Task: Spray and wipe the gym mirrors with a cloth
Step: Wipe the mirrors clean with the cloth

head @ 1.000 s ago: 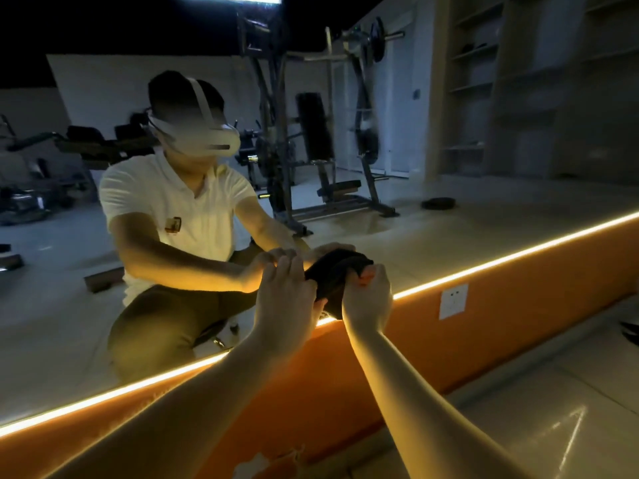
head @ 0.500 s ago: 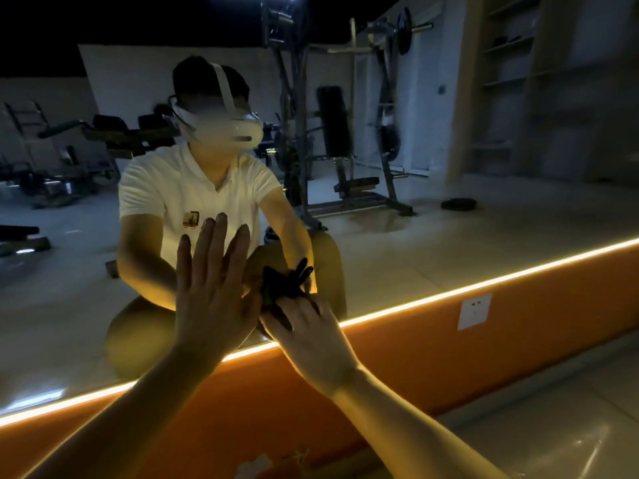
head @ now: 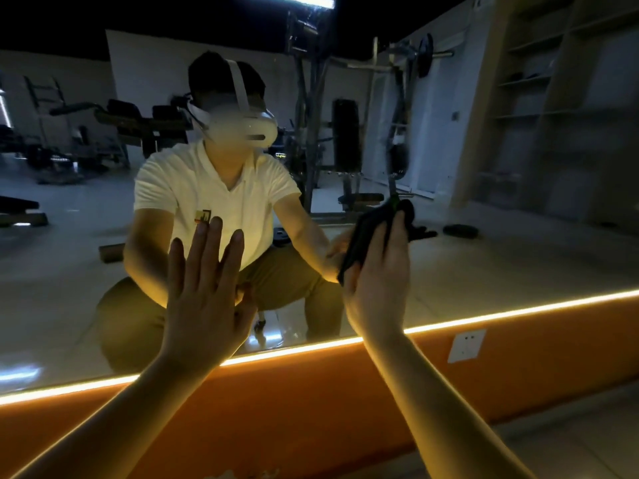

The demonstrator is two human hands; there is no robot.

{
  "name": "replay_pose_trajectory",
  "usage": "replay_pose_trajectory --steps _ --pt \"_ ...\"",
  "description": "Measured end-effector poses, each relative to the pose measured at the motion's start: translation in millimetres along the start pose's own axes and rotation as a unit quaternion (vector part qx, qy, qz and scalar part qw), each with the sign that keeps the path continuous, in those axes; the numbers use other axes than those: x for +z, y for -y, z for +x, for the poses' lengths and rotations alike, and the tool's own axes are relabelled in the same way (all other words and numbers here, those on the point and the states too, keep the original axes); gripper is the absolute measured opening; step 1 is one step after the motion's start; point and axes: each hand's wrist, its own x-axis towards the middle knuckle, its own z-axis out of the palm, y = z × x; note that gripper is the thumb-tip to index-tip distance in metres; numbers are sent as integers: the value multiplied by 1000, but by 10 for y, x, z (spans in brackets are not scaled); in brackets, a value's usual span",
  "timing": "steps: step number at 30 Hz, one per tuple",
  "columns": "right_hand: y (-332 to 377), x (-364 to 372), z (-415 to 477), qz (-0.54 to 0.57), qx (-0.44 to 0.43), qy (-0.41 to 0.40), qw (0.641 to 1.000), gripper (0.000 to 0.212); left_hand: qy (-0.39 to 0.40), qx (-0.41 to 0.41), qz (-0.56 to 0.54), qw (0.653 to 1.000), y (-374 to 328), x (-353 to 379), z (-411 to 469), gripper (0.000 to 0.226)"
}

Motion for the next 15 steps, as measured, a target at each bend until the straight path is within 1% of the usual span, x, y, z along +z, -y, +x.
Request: replay_pose_trajectory --steps 2,4,6,8,9,10,12,15 --pt "379 114 -89 52 -56 11 997 73 3 3 -3 1000 -10 -25 3 76" --pt "711 223 -241 82 -165 24 983 73 13 10 1 1000 -3 -52 1 76" --pt "874 294 -370 78 -267 25 960 64 21 18 12 1000 23 -68 -14 75" --pt "829 323 -352 58 -311 16 949 57 23 25 15 999 47 -83 -25 75" --pt "753 329 -301 50 -311 10 949 58 21 27 12 999 54 -90 -26 76" --pt "655 325 -236 50 -292 2 955 61 19 27 10 999 54 -100 -23 76" --pt "398 275 -66 57 -203 -19 977 68 14 20 7 1000 25 -104 -11 79" --pt "-111 134 229 36 -56 -38 997 67 1 0 -2 1000 -54 -83 2 80"
